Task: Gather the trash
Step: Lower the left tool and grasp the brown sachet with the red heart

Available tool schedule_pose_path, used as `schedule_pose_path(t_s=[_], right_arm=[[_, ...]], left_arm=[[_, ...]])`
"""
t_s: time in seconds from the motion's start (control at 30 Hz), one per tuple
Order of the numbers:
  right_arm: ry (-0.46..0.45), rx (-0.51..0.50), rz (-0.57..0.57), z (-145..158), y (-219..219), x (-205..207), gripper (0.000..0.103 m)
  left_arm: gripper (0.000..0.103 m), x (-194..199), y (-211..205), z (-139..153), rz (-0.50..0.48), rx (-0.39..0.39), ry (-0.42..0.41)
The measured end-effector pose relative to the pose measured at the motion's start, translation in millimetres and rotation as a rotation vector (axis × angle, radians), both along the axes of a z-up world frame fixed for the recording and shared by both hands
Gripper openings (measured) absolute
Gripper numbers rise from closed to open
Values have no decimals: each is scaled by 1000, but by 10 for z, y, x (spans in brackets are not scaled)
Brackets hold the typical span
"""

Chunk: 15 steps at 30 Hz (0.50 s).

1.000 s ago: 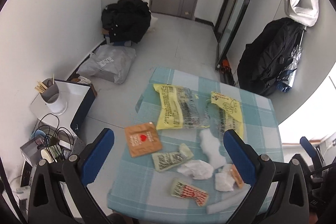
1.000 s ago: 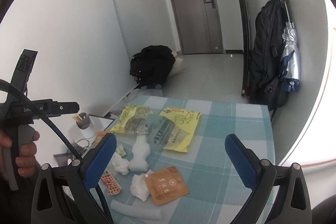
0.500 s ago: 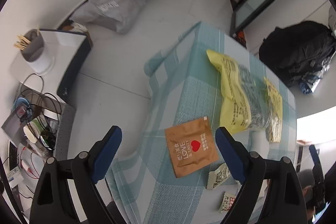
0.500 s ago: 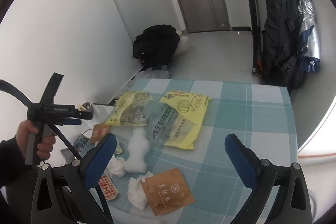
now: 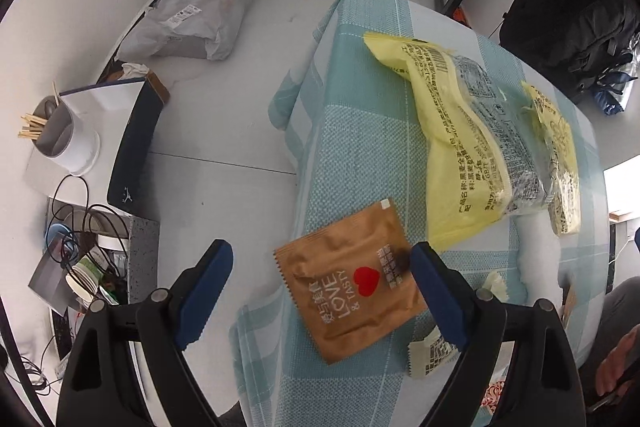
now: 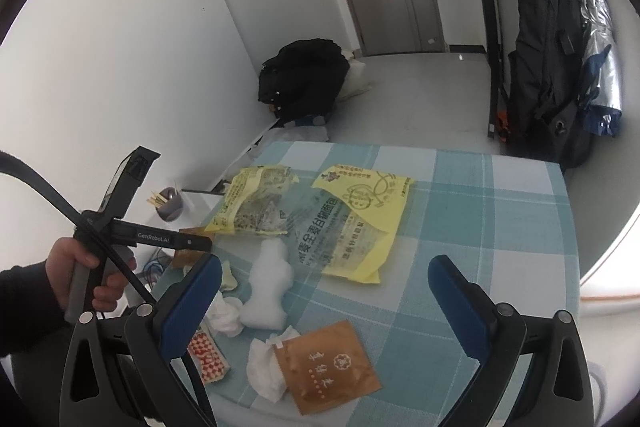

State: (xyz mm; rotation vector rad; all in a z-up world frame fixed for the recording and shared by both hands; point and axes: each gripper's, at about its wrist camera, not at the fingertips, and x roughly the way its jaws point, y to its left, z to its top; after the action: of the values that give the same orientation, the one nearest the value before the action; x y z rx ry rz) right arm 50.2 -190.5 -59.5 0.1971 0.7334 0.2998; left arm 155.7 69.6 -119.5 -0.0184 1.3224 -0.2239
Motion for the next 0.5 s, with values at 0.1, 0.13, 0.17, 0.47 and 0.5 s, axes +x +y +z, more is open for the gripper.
schedule_pose_path(t_s=[0.1, 0.13, 0.17, 0.47, 0.5], right_arm=[[-2, -8, -2, 8, 4, -18, 103], [-4, -6, 0, 13, 5, -22, 103], [-8, -7, 1, 19, 3, -30, 103], [-21, -40, -2, 55, 53, -66, 103], [-24, -46, -1, 54, 62, -73, 103]], left_arm=[[83, -11, 0, 39, -4, 2, -13], [78, -1, 9, 28, -7, -3, -15], [74, -16, 21, 53, -10, -12, -17], [48, -66, 59, 107, 26, -2, -40], [44, -31, 59, 90, 33, -2, -42]])
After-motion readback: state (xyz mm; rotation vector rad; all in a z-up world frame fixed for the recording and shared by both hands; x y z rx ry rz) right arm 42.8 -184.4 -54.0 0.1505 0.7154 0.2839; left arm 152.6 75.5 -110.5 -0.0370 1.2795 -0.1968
